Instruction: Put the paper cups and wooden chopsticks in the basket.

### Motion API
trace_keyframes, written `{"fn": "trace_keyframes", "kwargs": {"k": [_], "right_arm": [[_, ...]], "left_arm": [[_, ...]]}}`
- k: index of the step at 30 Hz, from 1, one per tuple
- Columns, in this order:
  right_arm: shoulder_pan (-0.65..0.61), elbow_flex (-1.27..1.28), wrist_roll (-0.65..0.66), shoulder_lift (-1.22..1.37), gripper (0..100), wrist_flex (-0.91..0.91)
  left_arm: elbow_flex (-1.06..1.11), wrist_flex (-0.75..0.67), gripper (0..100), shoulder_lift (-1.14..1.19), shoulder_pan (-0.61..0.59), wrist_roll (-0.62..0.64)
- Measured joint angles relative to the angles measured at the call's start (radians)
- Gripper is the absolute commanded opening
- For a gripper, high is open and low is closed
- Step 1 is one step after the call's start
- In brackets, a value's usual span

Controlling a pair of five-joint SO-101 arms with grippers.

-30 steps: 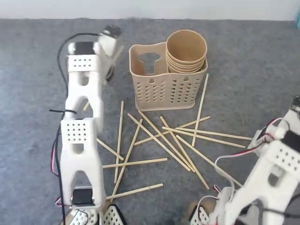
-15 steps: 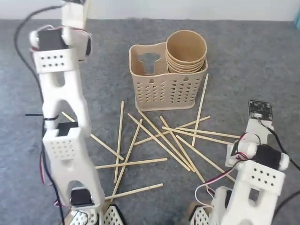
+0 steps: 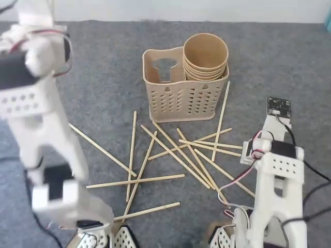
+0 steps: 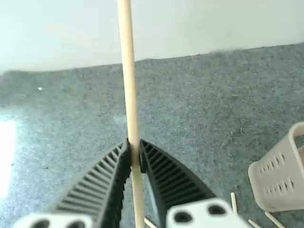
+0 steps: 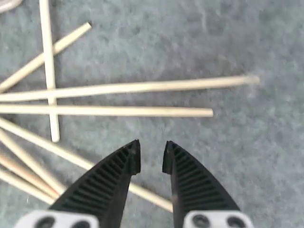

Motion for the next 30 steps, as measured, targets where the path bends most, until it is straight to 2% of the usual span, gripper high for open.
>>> {"fn": "trace_keyframes", "kwargs": {"k": [5,8,14,21,26,30], "right_arm": [[-0.009,0.000,0.000,0.083,9.4,-0.077],[-0.008,0.003,-0.003,0.120,9.4,-0.094],[-0.008,0.003,-0.003,0.187,9.4,-0.095],[-0.006,0.018,-0.003,0.203,9.4,-0.135],[-0.006,0.035,-0.003,0.203,9.4,-0.161],[-0.006,0.035,-0.005,0.203,9.4,-0.164]], "left_arm": [[0.318,-0.011,1,-0.324,0.020,0.000],[0.505,-0.120,1,-0.485,0.055,0.064],[0.855,-0.446,1,-0.686,0.157,0.255],[1.137,-0.844,1,-0.724,0.295,0.390],[1.343,-1.208,1,-0.724,0.408,0.454],[1.540,-1.556,1,-0.724,0.489,0.494]]}}
